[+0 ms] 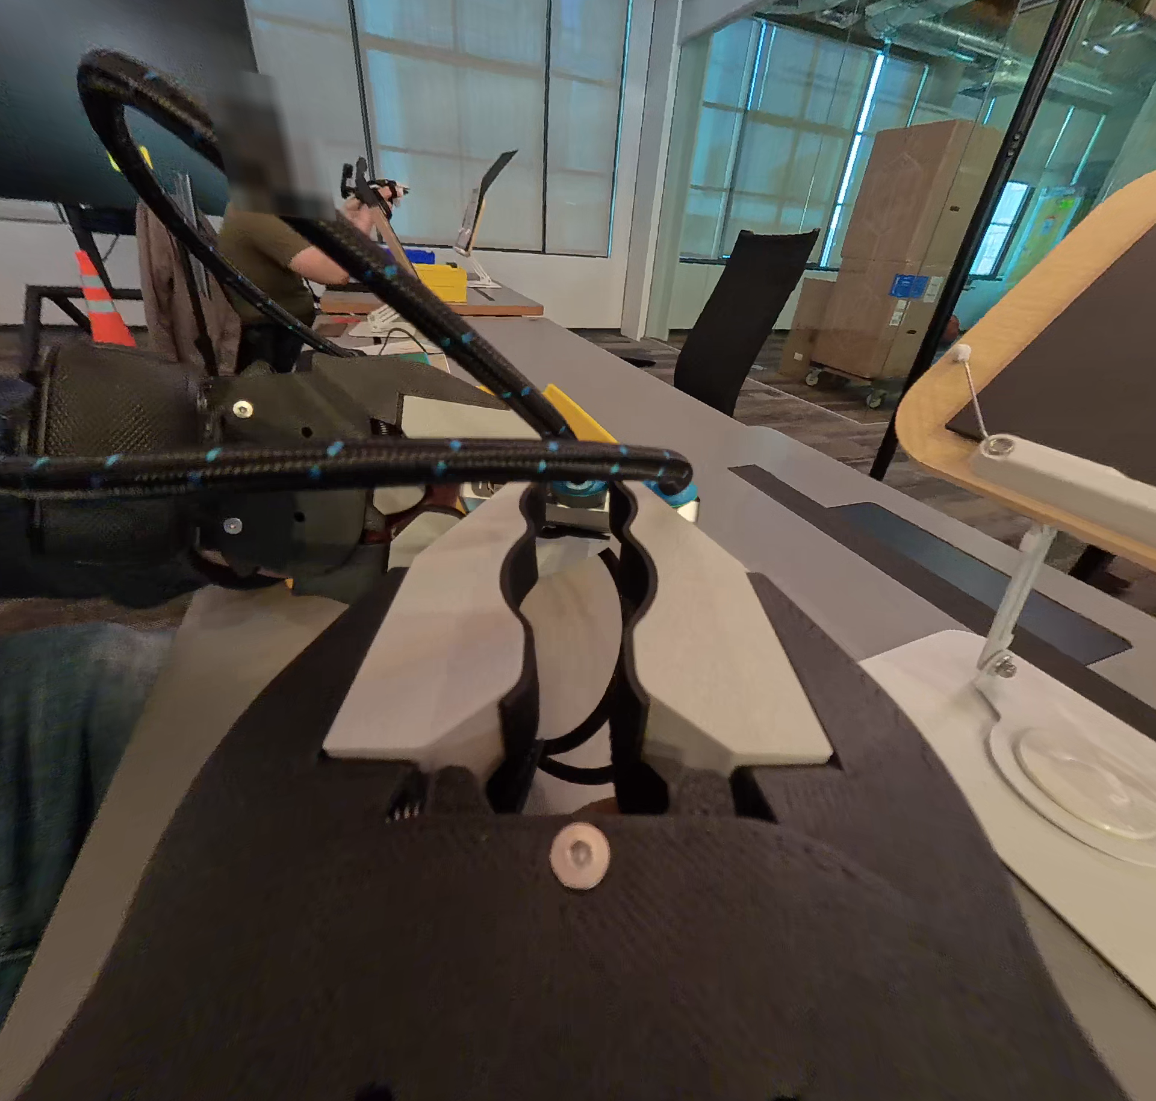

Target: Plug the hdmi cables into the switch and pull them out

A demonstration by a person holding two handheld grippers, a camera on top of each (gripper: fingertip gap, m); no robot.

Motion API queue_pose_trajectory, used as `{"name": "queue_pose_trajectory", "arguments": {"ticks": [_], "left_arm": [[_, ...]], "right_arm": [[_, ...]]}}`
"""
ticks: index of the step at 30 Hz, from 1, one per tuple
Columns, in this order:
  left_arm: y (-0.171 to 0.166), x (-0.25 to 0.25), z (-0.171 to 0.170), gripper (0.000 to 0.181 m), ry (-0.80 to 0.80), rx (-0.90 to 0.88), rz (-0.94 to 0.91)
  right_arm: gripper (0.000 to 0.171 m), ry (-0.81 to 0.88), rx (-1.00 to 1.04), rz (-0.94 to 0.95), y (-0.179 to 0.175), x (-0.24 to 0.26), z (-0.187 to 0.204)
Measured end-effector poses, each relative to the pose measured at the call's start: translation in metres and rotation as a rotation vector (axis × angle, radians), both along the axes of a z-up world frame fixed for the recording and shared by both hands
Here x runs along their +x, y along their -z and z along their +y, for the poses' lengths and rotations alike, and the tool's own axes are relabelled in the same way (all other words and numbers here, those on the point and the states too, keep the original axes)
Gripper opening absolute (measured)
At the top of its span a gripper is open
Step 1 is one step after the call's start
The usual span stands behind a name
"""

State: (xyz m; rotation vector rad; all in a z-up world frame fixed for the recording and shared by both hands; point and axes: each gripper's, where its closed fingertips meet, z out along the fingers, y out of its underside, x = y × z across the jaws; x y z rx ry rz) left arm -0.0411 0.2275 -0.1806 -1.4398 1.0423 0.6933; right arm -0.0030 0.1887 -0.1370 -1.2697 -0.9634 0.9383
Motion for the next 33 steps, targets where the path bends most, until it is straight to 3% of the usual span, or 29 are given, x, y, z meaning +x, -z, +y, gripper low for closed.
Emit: {"name": "queue_pose_trajectory", "arguments": {"ticks": [16, 17, 19, 20, 24, 33], "left_arm": [[0.008, 0.000, 0.002, 0.022, -0.002, 0.000, 0.054], [0.009, 0.002, 0.002, 0.025, 0.011, -0.005, 0.038], [0.008, 0.010, 0.001, 0.050, 0.041, -0.007, 0.005], [0.007, 0.011, 0.001, 0.040, 0.045, -0.004, -0.002], [0.009, 0.007, 0.003, 0.035, 0.025, -0.011, -0.023], [0.001, 0.001, 0.004, 0.034, -0.011, 0.078, 0.101]], "right_arm": [[0.017, 0.020, -0.063, -0.079, 0.011, -0.002, 0.004], [0.017, 0.013, -0.066, -0.075, 0.011, -0.002, 0.003], [0.018, -0.012, -0.075, -0.060, 0.010, -0.006, -0.002], [0.018, -0.016, -0.076, -0.056, 0.010, -0.007, -0.003], [0.017, -0.025, -0.089, -0.050, 0.014, -0.007, -0.004], [0.010, -0.007, -0.087, -0.048, 0.010, -0.002, -0.003]]}}
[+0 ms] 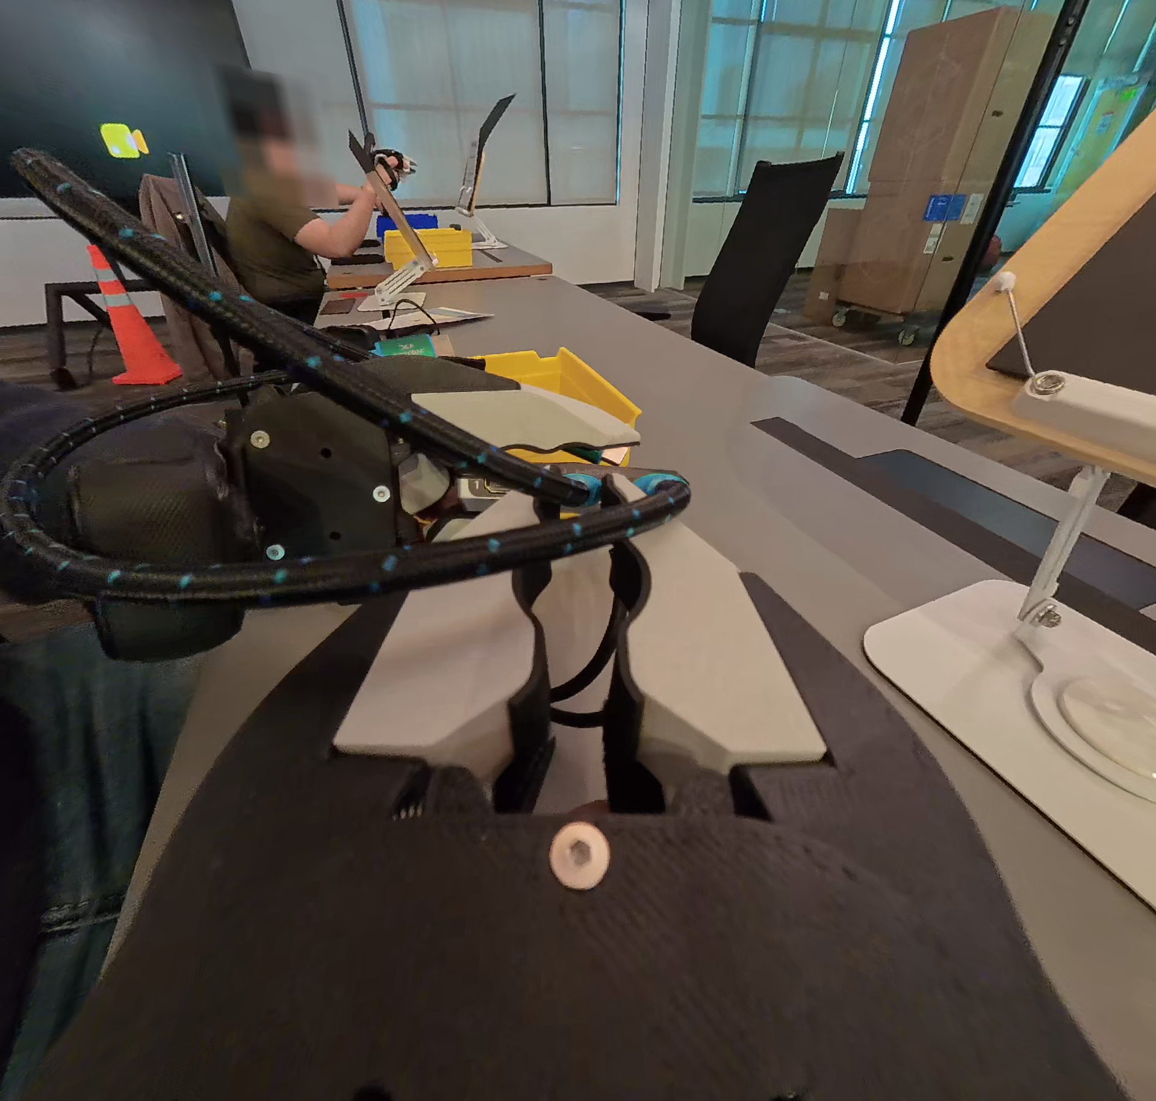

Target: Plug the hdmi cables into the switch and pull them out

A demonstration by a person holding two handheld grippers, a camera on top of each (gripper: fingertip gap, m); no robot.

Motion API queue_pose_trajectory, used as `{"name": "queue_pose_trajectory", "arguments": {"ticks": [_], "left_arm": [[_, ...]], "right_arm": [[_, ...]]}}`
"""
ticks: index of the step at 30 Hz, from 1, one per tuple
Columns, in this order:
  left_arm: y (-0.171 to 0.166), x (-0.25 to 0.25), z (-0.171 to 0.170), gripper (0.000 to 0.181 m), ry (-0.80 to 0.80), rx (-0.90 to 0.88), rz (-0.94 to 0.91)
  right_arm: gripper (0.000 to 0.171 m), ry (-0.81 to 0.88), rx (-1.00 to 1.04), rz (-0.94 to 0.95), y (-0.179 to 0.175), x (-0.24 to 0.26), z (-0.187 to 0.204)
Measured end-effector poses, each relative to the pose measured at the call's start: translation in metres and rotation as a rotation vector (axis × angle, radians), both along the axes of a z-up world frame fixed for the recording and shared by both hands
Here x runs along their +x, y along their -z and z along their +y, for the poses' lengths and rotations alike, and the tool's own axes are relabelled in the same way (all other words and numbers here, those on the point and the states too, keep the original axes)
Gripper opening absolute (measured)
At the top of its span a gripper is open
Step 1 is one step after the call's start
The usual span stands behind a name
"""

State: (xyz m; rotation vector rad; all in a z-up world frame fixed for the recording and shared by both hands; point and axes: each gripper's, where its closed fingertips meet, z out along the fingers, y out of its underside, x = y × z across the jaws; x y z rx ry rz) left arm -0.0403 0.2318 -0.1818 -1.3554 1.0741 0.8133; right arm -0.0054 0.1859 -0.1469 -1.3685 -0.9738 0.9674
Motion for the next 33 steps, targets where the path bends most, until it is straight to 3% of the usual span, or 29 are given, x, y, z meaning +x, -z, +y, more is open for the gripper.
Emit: {"name": "queue_pose_trajectory", "arguments": {"ticks": [20, 26, 30, 33], "left_arm": [[0.007, -0.005, 0.002, 0.033, 0.034, -0.097, -0.107], [0.020, -0.014, 0.010, 0.033, 0.018, -0.189, -0.205], [0.016, -0.014, 0.010, 0.034, 0.017, -0.192, -0.225], [0.007, -0.004, 0.003, 0.033, 0.104, -0.141, -0.192]], "right_arm": [[0.003, -0.017, 0.010, -0.065, -0.001, -0.002, -0.005], [0.003, 0.067, 0.182, -0.208, -0.005, -0.013, -0.012], [0.003, 0.052, 0.089, -0.137, -0.008, -0.012, -0.009], [0.003, 0.025, 0.046, -0.099, -0.008, -0.009, -0.006]]}}
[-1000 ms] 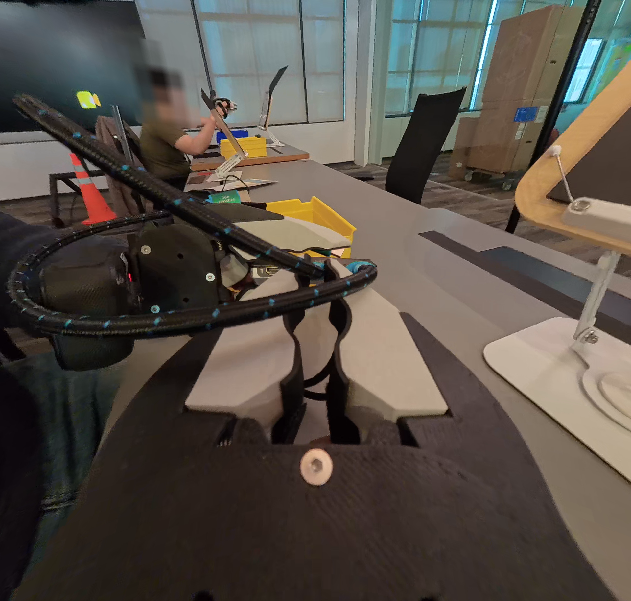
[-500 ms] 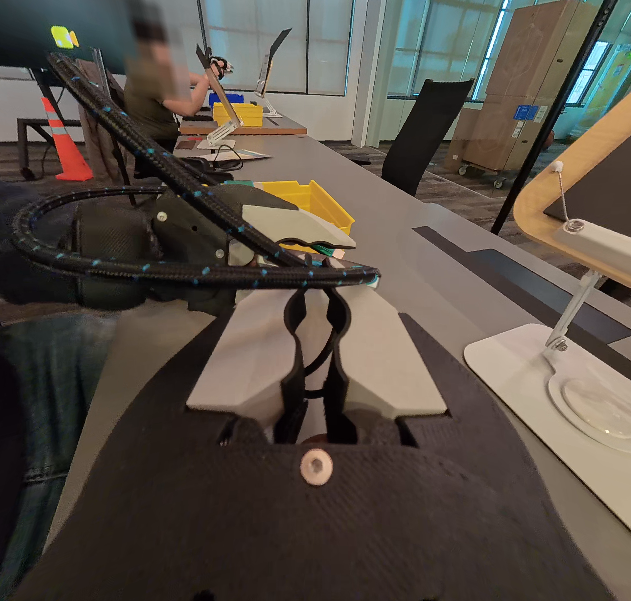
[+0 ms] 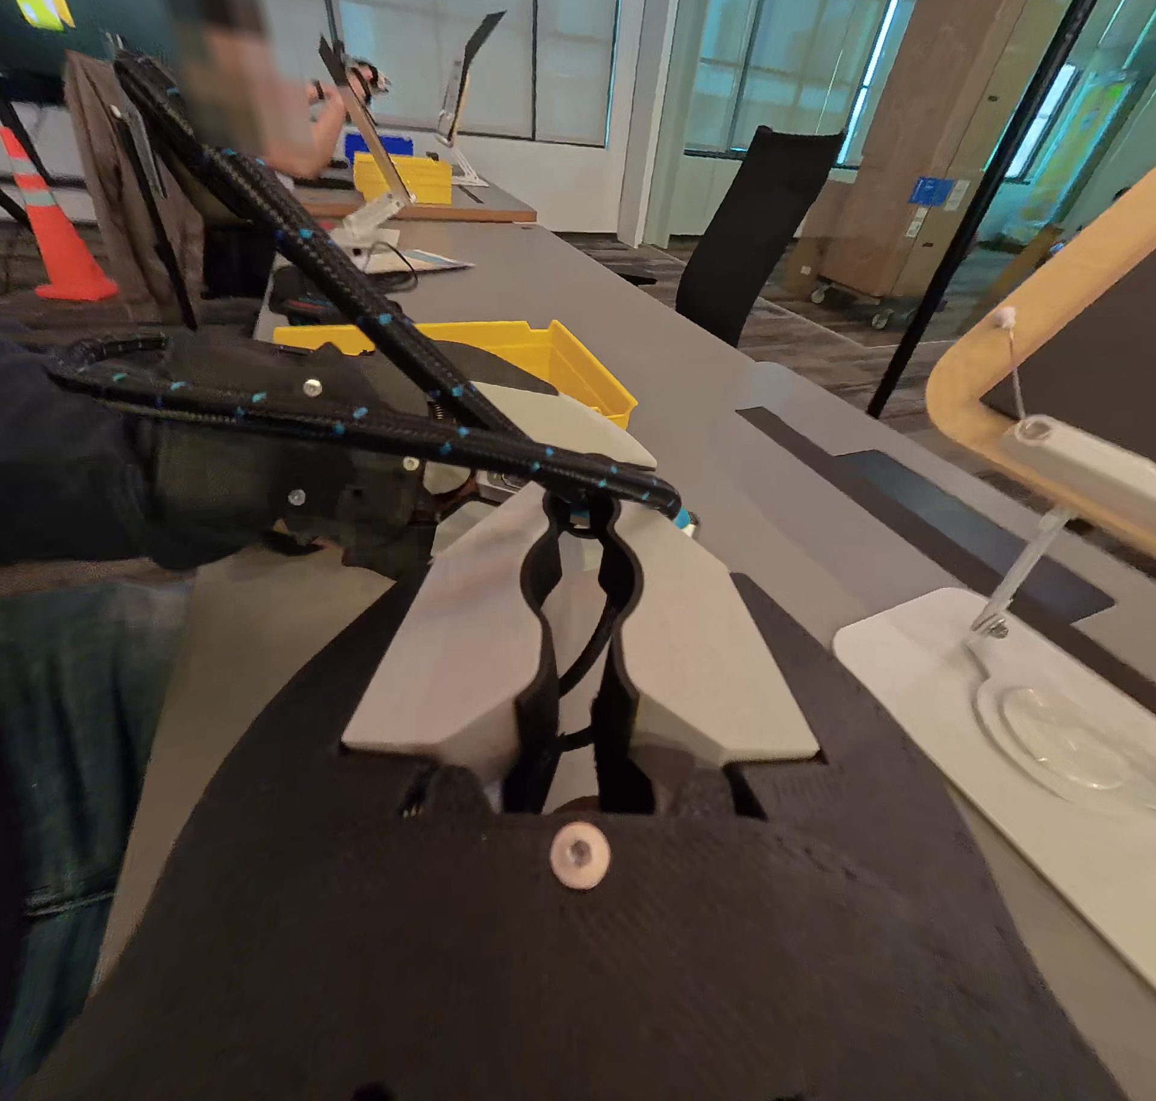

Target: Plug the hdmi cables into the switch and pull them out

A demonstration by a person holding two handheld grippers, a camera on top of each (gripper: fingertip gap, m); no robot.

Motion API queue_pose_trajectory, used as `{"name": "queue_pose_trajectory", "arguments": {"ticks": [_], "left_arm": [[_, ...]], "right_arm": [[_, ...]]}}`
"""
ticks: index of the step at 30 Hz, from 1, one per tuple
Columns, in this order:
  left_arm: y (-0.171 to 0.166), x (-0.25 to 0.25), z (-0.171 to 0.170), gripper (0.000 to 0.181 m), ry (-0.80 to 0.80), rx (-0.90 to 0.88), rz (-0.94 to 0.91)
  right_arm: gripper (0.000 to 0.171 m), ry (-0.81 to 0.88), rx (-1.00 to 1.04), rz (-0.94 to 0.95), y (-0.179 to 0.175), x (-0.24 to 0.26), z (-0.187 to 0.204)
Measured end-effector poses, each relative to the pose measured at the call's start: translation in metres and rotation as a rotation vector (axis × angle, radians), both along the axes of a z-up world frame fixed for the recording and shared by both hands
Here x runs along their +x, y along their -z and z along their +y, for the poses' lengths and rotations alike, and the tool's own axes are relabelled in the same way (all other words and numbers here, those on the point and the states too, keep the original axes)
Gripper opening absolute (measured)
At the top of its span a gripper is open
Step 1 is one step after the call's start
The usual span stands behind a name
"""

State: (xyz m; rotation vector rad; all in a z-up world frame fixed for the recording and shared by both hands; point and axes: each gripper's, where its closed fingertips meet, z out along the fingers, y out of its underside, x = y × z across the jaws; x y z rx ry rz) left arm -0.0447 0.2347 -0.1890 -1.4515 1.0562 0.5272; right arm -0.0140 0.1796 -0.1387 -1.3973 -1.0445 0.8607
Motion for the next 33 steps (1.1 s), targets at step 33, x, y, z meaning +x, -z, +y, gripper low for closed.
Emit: {"name": "queue_pose_trajectory", "arguments": {"ticks": [33], "left_arm": [[0.002, 0.028, -0.036, 0.031, 0.144, -0.044, 0.038]], "right_arm": [[0.003, -0.100, -0.196, 0.139, -0.002, 0.017, 0.006]]}}
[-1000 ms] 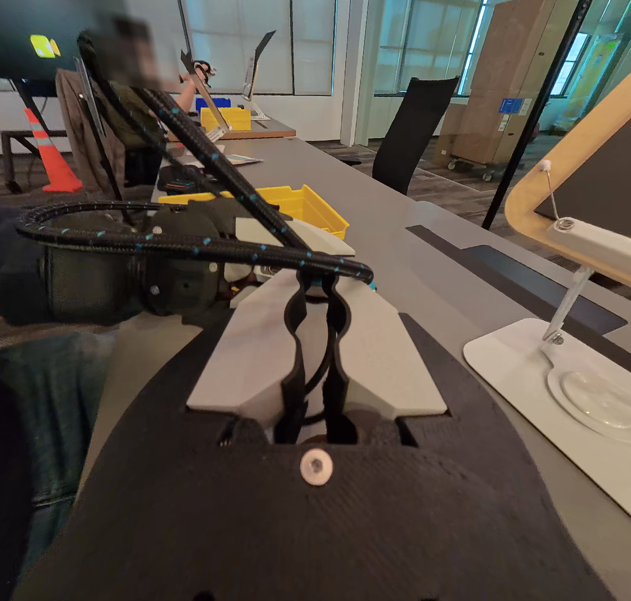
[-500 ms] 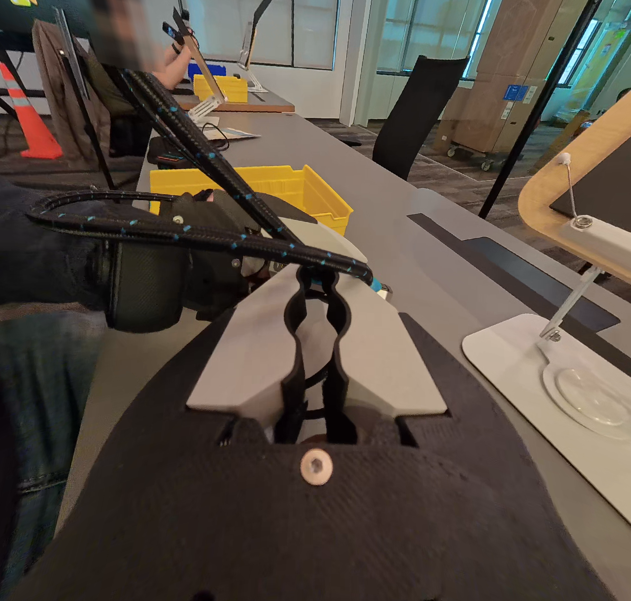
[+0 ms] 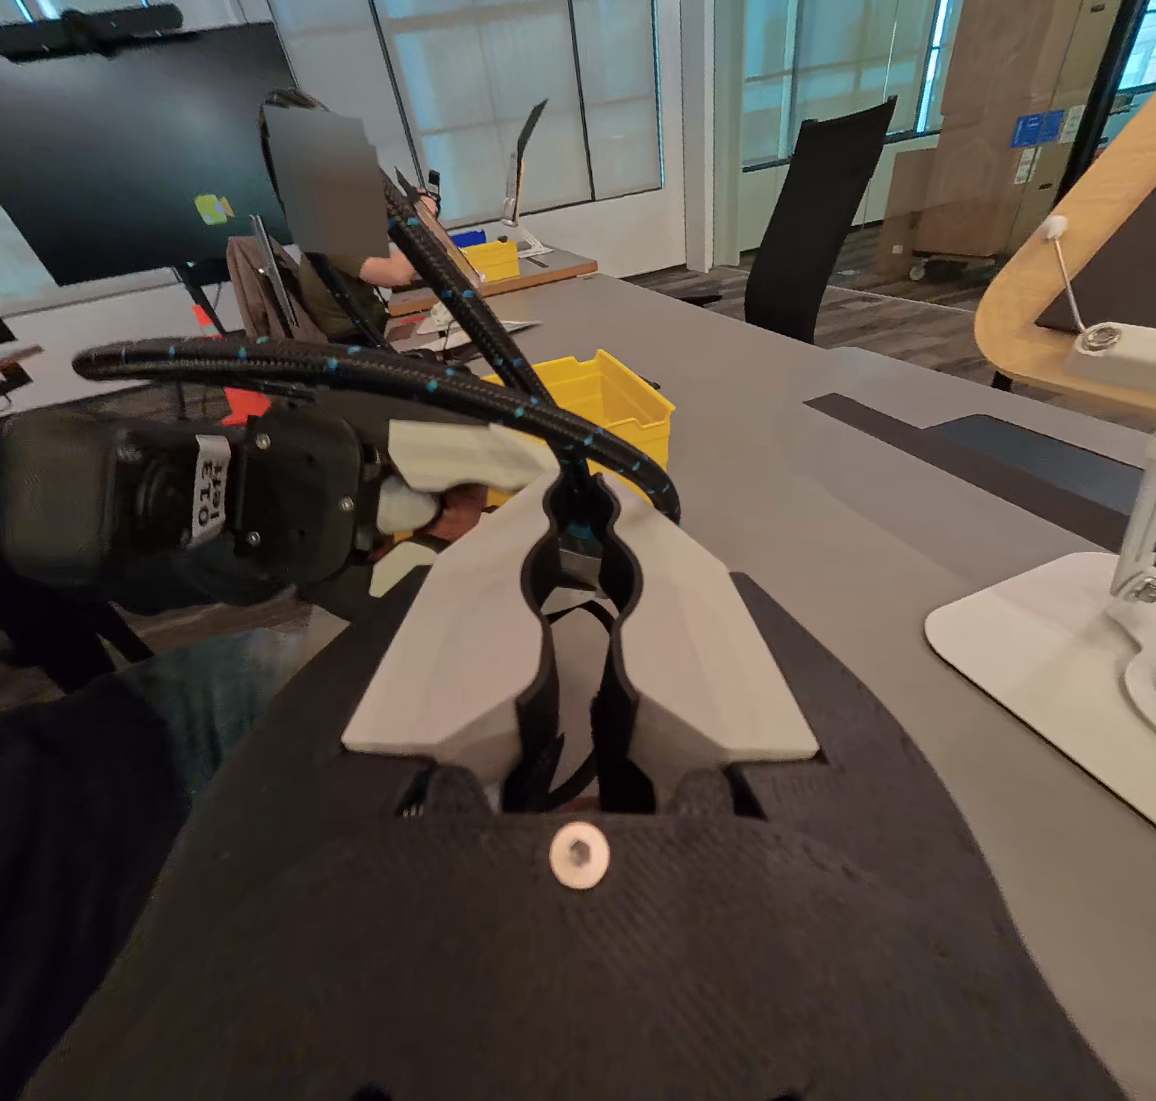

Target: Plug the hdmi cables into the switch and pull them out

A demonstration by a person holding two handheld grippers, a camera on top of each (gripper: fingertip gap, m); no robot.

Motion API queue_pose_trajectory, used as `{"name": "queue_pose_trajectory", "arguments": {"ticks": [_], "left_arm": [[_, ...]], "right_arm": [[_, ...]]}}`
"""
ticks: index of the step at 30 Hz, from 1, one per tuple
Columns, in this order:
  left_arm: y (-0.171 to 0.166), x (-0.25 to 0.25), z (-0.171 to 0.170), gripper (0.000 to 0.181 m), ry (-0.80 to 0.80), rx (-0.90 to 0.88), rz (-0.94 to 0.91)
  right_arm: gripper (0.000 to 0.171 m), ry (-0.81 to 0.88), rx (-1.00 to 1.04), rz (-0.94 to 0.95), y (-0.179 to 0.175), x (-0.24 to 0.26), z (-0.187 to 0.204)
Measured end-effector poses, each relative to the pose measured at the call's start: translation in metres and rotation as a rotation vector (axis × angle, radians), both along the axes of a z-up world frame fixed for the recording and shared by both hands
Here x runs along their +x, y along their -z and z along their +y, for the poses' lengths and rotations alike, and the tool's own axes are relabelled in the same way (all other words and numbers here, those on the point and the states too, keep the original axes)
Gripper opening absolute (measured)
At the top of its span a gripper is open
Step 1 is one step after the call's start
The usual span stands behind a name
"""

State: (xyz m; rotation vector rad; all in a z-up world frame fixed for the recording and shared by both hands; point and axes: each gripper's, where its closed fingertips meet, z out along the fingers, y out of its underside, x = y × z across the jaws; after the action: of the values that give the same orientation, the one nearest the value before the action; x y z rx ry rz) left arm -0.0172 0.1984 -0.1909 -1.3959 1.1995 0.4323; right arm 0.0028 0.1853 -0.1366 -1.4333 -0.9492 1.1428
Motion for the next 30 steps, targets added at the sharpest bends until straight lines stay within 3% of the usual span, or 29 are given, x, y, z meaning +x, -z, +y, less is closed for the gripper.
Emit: {"name": "queue_pose_trajectory", "arguments": {"ticks": [6, 12, 17, 20, 21, 23, 26, 30], "left_arm": [[0.002, 0.001, 0.002, 0.022, -0.052, -0.018, -0.052], [0.011, -0.006, 0.007, 0.020, -0.099, -0.042, -0.057], [0.009, -0.005, 0.006, 0.021, -0.078, -0.010, -0.071], [0.015, -0.004, -0.004, 0.027, -0.014, -0.052, -0.046], [0.017, -0.007, -0.009, 0.046, -0.015, -0.085, -0.060], [0.022, -0.008, -0.028, 0.067, 0.044, -0.161, -0.084], [0.035, -0.009, -0.077, 0.065, 0.211, -0.387, -0.064], [0.037, -0.036, -0.171, 0.053, 0.469, -0.880, -0.066]], "right_arm": [[0.004, 0.008, -0.015, 0.002, 0.002, 0.003, 0.001], [0.003, 0.078, 0.126, -0.153, 0.014, -0.001, -0.001], [0.003, 0.059, 0.083, -0.114, 0.012, 0.000, 0.001], [0.002, 0.047, 0.057, -0.086, 0.012, 0.005, 0.003], [0.003, 0.043, 0.061, -0.083, 0.012, 0.007, 0.003], [0.003, 0.036, 0.058, -0.079, 0.013, 0.010, 0.005], [0.002, 0.017, 0.065, -0.063, 0.012, 0.012, 0.004], [0.003, -0.007, 0.062, -0.056, 0.016, 0.009, 0.001]]}}
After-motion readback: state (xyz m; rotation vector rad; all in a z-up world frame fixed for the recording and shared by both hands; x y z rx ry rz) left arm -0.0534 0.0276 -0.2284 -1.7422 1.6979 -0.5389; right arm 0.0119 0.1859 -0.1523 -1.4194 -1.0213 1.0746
